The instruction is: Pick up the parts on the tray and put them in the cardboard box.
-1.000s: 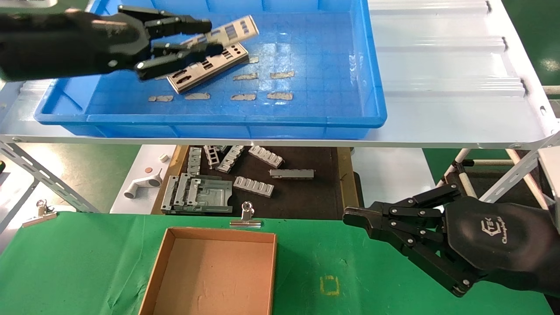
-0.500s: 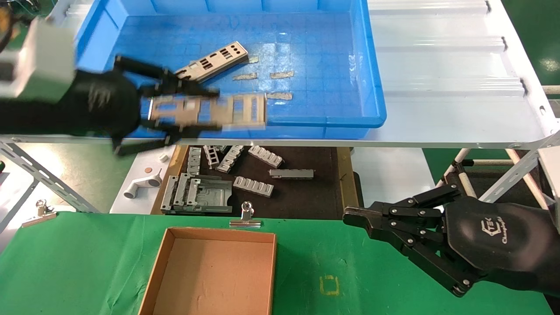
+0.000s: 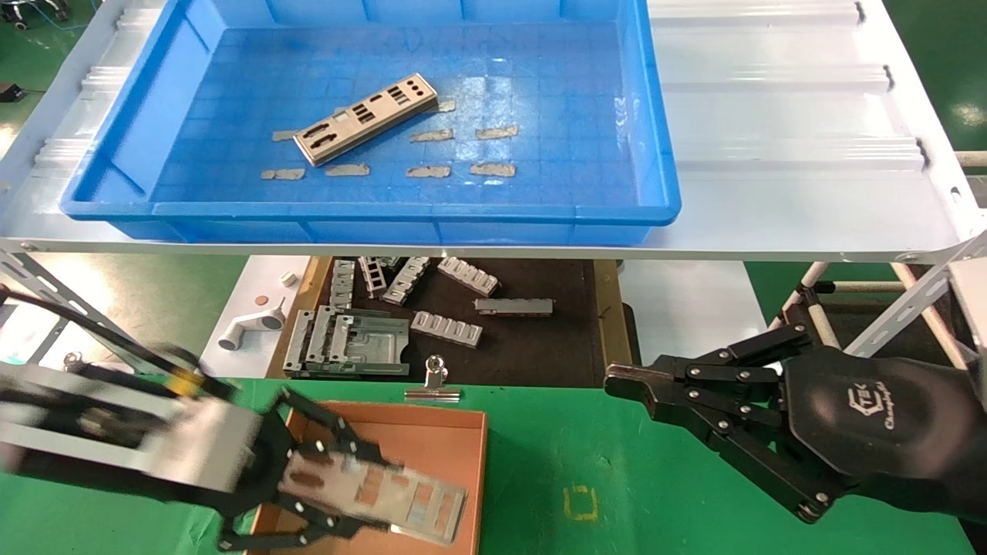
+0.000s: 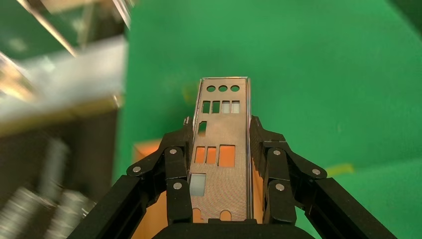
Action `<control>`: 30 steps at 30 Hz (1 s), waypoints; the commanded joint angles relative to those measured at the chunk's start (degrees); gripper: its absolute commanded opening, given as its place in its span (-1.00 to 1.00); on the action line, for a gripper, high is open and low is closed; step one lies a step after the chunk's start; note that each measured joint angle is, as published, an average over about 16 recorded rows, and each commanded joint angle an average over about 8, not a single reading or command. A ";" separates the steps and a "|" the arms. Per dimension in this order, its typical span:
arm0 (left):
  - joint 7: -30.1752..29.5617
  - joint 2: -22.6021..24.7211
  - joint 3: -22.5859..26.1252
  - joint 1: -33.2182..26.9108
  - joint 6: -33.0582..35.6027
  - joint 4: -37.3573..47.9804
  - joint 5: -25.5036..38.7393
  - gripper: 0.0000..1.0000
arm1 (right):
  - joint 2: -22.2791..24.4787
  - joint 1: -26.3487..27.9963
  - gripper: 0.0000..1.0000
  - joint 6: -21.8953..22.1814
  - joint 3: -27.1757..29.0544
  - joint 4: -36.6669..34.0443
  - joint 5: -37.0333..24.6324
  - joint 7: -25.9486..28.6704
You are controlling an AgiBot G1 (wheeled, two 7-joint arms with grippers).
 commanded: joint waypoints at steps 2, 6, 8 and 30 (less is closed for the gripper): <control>2.41 2.44 3.13 1.74 -1.77 3.84 2.82 -1.00 | 0.00 0.00 -1.00 0.00 0.00 0.00 0.00 0.00; 4.89 5.46 3.63 3.47 -4.56 9.15 3.86 -1.00 | 0.00 0.00 -1.00 0.00 0.00 0.00 0.00 0.00; 5.53 6.70 3.60 3.87 -5.24 11.45 3.78 -1.00 | 0.00 0.00 -1.00 0.00 0.00 0.00 0.00 0.00; 15.23 15.19 4.69 3.44 -4.94 29.47 5.95 0.94 | 0.00 0.00 -1.00 0.00 0.00 0.00 0.00 0.00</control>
